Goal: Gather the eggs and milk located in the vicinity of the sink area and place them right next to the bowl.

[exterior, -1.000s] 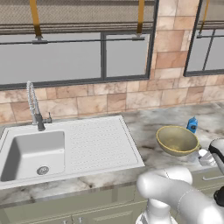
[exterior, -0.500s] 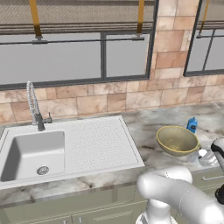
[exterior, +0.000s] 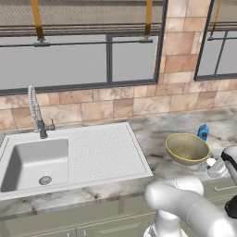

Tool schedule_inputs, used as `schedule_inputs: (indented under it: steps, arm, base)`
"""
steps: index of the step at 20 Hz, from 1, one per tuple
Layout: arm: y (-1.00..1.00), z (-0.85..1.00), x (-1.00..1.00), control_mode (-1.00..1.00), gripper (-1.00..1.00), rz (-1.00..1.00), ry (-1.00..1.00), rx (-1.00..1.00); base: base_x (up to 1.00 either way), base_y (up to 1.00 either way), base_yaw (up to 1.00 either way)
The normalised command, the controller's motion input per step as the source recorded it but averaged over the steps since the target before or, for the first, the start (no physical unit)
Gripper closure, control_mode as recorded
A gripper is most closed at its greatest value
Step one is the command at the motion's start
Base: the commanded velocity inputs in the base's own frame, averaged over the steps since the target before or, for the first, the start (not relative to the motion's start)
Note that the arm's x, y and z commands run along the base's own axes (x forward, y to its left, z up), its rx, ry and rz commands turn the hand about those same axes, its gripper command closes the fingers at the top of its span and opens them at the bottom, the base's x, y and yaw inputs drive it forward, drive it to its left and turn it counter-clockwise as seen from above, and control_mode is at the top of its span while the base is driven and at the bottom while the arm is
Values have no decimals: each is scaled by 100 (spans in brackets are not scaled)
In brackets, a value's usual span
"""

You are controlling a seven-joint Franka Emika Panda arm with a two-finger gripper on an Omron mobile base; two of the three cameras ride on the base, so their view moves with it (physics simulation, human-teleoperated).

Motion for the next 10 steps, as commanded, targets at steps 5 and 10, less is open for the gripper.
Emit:
schedule_inputs:
  steps: [5,10]
  arm:
    - [42,-3,1,-100,100,5,1,1]
    - [9,0,26,-100,100,0,4,5]
  base:
    - [0,0,0]
    - [0,0,0]
